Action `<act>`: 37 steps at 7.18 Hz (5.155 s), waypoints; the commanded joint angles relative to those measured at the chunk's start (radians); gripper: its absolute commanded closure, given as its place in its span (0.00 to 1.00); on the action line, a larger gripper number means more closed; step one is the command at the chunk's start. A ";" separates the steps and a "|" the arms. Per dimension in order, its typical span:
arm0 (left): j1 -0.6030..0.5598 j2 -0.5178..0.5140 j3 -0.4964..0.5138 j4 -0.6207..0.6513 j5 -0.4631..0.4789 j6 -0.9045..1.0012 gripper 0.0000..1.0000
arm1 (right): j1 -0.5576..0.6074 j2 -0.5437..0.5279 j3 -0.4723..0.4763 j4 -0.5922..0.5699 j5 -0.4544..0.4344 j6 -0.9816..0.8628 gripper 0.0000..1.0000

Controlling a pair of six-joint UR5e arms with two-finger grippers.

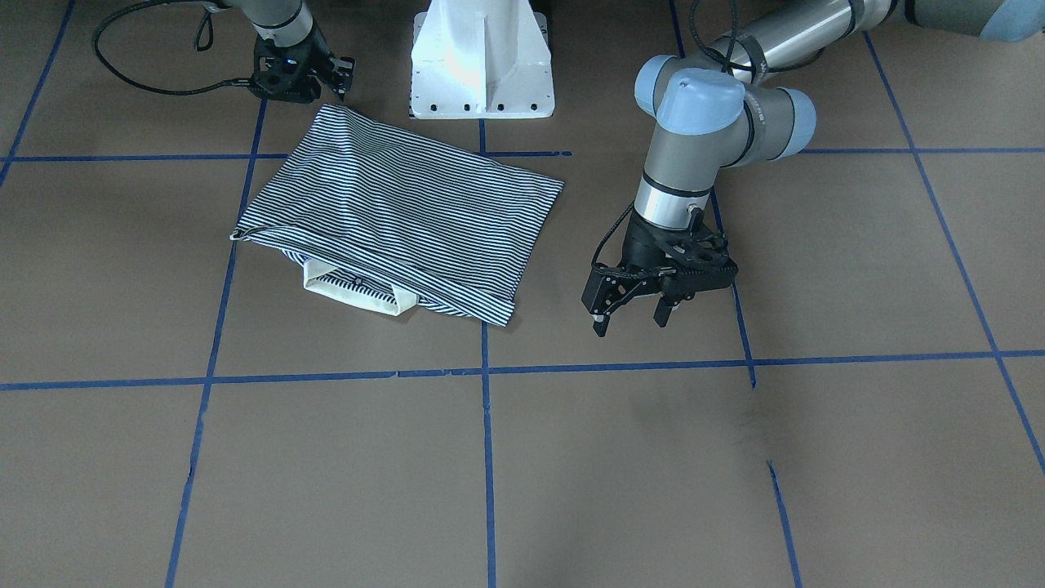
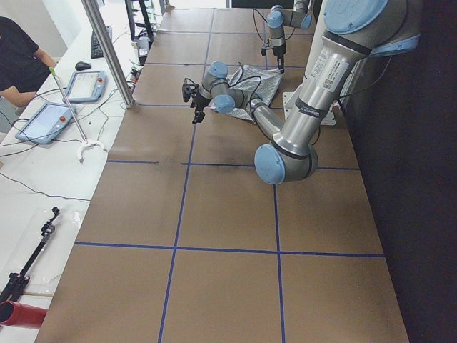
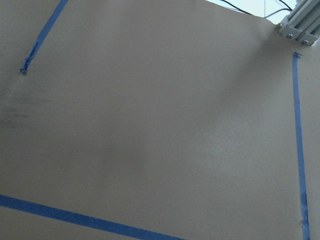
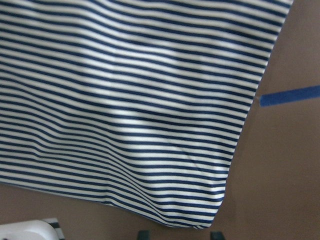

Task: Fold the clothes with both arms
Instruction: 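Drag the folded shirt with the right gripper toward the robot, then grasp the collar end with the right gripper while the left gripper lowers, then rotate the shirt with the right gripper so the collar faces the right arm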

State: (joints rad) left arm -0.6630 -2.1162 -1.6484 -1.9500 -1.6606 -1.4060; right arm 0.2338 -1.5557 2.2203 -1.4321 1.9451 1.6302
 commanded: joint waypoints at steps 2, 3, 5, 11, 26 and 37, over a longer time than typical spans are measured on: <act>0.109 0.022 -0.218 0.300 -0.057 -0.128 0.00 | 0.235 0.104 0.050 0.004 0.003 -0.009 0.00; 0.182 0.022 -0.235 0.347 -0.048 -0.266 0.00 | 0.298 0.124 0.055 0.004 0.008 -0.085 0.00; 0.326 0.036 -0.220 0.349 -0.021 -0.451 0.00 | 0.331 0.161 0.062 0.002 0.003 -0.109 0.00; 0.419 0.030 -0.172 0.344 0.027 -0.541 0.03 | 0.351 0.174 0.044 0.002 -0.009 -0.109 0.00; 0.082 -0.149 0.141 0.175 0.050 -0.263 1.00 | 0.372 0.166 0.035 0.004 -0.011 -0.109 0.00; -0.104 -0.331 0.647 -0.377 0.190 0.141 0.00 | 0.363 0.234 -0.045 -0.005 -0.054 -0.112 0.00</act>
State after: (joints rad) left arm -0.7263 -2.4586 -0.9779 -2.3377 -1.4442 -1.3313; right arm 0.5978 -1.3612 2.2109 -1.4308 1.8971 1.5192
